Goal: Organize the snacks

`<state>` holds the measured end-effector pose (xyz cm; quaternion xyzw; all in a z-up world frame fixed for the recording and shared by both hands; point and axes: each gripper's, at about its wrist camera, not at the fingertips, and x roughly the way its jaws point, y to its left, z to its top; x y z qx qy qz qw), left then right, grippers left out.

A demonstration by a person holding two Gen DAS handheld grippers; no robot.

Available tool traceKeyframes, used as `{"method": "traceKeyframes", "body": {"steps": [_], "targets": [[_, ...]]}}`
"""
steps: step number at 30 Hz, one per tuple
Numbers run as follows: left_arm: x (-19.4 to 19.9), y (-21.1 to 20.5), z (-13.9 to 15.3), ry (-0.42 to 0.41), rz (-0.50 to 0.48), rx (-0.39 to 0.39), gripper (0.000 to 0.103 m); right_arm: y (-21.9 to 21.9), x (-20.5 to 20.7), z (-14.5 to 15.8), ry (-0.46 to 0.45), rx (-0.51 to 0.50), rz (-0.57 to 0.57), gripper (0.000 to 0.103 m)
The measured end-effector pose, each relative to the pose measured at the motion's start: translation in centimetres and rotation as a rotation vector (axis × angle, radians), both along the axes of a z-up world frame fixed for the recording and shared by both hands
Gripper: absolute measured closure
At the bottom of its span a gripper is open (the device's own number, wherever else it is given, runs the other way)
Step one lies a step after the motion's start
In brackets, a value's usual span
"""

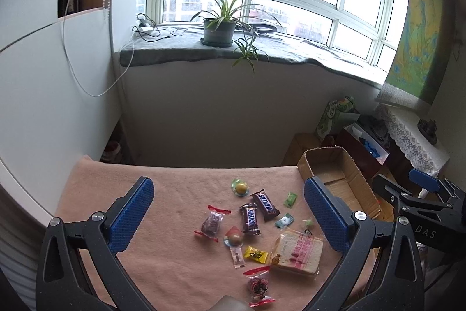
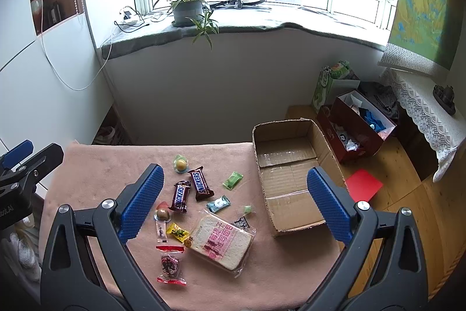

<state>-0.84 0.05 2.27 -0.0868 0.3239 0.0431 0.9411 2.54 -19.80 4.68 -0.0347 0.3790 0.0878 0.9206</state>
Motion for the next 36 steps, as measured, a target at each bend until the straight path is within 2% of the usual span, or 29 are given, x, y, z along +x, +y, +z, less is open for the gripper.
{"method": "traceKeyframes", "body": {"steps": [36], "targets": [[0.19,-0.16,-0.09,0.008,-0.007,0.006,0.001,-0.08,0.19,-0.21,0.012,0.001,-0.003,0.002]]}}
